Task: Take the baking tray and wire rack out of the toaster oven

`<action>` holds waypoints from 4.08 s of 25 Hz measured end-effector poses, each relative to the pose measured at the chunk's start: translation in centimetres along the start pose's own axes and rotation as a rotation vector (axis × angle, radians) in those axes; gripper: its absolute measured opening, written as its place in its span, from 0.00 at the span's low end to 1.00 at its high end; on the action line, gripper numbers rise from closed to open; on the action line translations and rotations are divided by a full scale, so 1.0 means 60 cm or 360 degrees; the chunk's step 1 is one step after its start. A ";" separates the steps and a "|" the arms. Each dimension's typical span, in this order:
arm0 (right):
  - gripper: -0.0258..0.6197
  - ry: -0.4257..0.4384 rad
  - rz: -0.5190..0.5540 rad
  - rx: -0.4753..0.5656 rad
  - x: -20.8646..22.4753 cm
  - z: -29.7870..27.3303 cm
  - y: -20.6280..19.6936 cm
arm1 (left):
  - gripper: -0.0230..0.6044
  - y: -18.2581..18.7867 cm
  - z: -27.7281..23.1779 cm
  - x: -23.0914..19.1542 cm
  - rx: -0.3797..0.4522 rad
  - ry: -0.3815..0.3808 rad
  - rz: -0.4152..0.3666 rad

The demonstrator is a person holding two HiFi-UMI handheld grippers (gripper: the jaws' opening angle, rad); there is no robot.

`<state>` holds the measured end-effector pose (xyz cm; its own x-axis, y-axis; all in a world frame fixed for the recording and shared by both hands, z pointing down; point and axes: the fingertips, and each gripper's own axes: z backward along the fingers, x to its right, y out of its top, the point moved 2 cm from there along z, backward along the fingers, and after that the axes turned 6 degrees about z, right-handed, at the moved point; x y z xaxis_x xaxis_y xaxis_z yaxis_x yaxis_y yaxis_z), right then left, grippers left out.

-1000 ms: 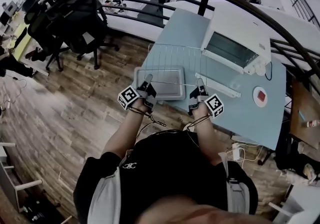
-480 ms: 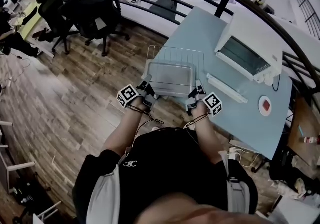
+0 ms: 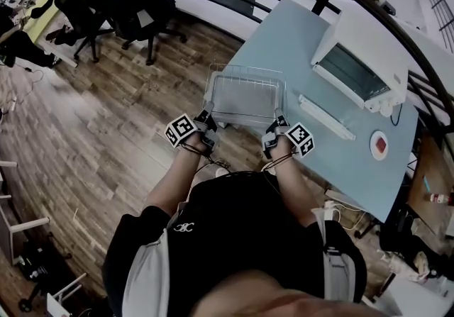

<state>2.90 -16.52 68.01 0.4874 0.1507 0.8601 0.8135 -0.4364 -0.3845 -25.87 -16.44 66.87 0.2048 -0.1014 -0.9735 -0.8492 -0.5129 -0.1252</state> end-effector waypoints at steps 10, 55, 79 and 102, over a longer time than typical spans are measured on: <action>0.05 -0.0085 0.0036 -0.0075 0.016 0.003 -0.029 | 0.07 -0.003 0.021 -0.043 0.0034 0.0082 0.0063; 0.15 -0.0524 0.1135 -0.0155 0.056 0.033 -0.035 | 0.37 0.028 0.051 -0.118 -0.0105 0.0721 -0.1164; 0.04 -0.0030 0.1681 0.0495 -0.225 0.124 0.110 | 0.06 -0.007 0.034 0.272 0.0140 0.0158 -0.1961; 0.04 -0.0342 0.1635 0.0960 -0.195 0.321 0.320 | 0.06 -0.281 -0.150 0.449 -0.0223 -0.0378 -0.2102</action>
<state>18.92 -9.58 44.13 0.9893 0.1458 0.0105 0.0053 0.0359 -0.9993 -1.69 -18.19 44.45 0.7232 0.6735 -0.1526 -0.0251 -0.1952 -0.9804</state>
